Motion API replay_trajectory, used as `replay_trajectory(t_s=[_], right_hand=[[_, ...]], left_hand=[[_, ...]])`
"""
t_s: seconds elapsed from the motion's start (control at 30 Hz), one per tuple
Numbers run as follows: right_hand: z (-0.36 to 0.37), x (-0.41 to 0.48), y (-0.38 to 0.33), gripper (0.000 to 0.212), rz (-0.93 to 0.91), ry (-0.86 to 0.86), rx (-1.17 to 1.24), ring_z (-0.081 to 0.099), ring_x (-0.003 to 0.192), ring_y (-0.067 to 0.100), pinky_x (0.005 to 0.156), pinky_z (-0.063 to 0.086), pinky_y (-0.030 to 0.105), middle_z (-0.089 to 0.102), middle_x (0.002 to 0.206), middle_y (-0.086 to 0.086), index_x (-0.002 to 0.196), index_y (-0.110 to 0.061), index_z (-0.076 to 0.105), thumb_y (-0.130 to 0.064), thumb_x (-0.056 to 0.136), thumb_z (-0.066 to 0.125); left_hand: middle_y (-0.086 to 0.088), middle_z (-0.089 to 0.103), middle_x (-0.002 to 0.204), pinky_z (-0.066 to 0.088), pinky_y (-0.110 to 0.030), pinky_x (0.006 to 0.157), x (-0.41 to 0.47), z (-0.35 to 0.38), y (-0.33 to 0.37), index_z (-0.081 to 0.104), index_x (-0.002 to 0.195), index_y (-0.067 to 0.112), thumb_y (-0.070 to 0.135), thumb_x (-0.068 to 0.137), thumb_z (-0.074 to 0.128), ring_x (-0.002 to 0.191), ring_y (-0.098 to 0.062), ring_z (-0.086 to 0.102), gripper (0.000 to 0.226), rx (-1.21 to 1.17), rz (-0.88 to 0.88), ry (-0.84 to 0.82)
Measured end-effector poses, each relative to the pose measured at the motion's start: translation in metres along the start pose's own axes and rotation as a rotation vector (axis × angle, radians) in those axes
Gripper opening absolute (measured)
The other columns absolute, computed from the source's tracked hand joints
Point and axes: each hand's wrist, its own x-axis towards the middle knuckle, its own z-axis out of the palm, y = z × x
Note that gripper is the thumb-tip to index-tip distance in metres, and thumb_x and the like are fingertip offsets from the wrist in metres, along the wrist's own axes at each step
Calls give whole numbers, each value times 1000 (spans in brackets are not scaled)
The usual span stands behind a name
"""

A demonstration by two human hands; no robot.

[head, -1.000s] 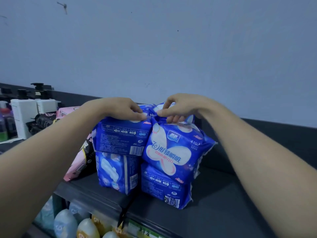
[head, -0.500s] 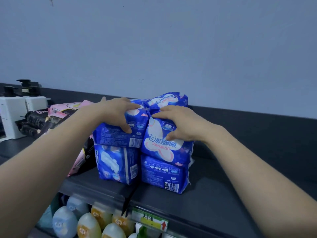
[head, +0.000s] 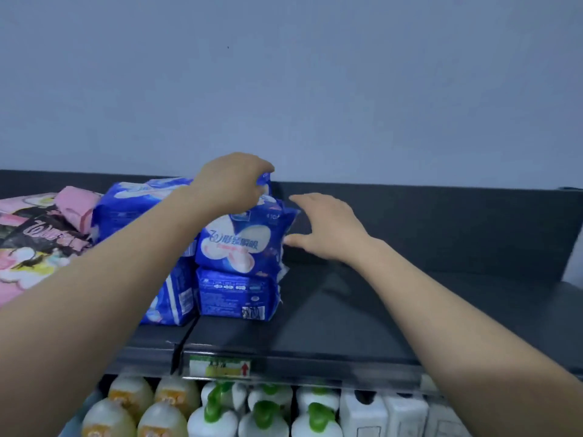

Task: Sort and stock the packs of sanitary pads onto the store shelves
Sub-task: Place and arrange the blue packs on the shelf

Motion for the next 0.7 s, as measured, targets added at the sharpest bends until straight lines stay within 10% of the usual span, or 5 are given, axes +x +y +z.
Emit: replay_trajectory(t_s=[0.7], right_hand=[[-110,-313,185,68,637,-288,-338,41,130,29,102,40,41,45,139,9,144,-20,37,-46,87,64]], left_hand=[[1,54,132,48,-43,93,-64,71,319,52,126,16,33,93,54,121,-23,51,37,-160,485,-111]])
